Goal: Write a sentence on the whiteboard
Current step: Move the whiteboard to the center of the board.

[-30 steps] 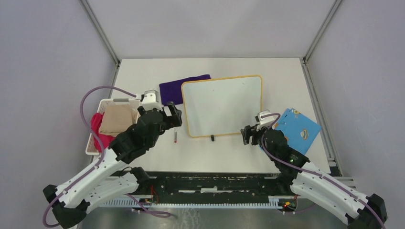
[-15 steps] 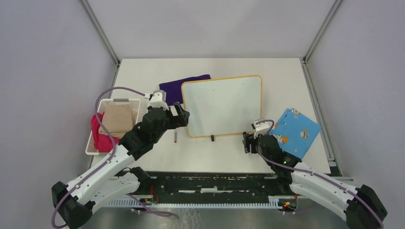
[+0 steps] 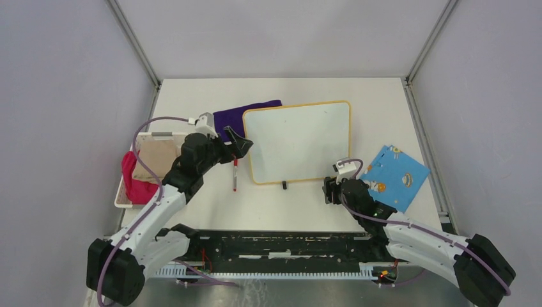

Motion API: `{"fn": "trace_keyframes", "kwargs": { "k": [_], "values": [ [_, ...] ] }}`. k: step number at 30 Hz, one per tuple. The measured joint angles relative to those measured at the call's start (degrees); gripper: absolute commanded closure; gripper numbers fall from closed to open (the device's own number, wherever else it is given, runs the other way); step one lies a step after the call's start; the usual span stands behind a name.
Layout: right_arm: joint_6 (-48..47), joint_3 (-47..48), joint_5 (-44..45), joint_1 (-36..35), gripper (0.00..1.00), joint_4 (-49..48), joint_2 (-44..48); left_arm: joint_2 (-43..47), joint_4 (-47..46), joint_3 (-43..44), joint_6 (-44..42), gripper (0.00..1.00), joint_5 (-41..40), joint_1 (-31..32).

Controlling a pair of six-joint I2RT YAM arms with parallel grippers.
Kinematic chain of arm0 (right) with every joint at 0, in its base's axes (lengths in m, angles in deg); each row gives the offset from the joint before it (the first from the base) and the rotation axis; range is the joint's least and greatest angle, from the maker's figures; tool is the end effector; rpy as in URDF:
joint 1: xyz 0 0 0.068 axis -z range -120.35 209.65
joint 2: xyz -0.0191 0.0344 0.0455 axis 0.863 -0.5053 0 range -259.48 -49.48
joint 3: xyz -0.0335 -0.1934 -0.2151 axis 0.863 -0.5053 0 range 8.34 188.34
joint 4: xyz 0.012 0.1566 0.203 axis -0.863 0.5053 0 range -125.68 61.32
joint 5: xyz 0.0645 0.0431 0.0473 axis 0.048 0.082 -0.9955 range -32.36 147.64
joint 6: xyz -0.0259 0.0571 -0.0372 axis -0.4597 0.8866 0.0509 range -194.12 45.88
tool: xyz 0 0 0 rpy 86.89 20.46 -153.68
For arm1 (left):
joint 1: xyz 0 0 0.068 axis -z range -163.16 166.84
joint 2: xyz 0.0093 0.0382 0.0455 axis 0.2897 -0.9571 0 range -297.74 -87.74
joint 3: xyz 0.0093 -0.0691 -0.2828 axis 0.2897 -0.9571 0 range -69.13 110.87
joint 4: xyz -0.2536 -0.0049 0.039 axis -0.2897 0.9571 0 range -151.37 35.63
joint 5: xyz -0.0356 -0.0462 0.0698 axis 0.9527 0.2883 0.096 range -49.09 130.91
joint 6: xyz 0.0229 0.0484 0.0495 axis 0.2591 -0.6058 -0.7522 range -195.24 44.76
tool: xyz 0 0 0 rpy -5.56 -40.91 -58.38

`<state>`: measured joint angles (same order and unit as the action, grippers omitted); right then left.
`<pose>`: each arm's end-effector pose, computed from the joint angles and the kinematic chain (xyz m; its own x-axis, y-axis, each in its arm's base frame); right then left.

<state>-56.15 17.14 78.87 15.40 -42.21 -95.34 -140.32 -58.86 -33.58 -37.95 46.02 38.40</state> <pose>0.1321 0.0979 0.1535 -0.4780 -0.0641 -0.8760 -0.2938 0.9515 0.0907 0.2040 -0.0865 0.2805 -0.5163 -0.4448 -0.7318 0.1650 0.7868 -0.5947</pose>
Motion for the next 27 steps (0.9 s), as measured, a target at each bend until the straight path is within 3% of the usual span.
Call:
{"fn": "trace_keyframes", "kwargs": {
  "k": [7, 27],
  "values": [
    [0.0, 0.0, 0.09, 0.02, 0.36, -2.05, -3.63, -6.88, -6.12, 0.0, 0.35, 0.01, 5.7, -0.76],
    [-0.02, 1.53, 0.24, 0.04, 0.48, -7.93, -13.05, -12.61, -10.38, 0.0, 0.35, 0.02, 8.61, -0.98]
  ]
}}
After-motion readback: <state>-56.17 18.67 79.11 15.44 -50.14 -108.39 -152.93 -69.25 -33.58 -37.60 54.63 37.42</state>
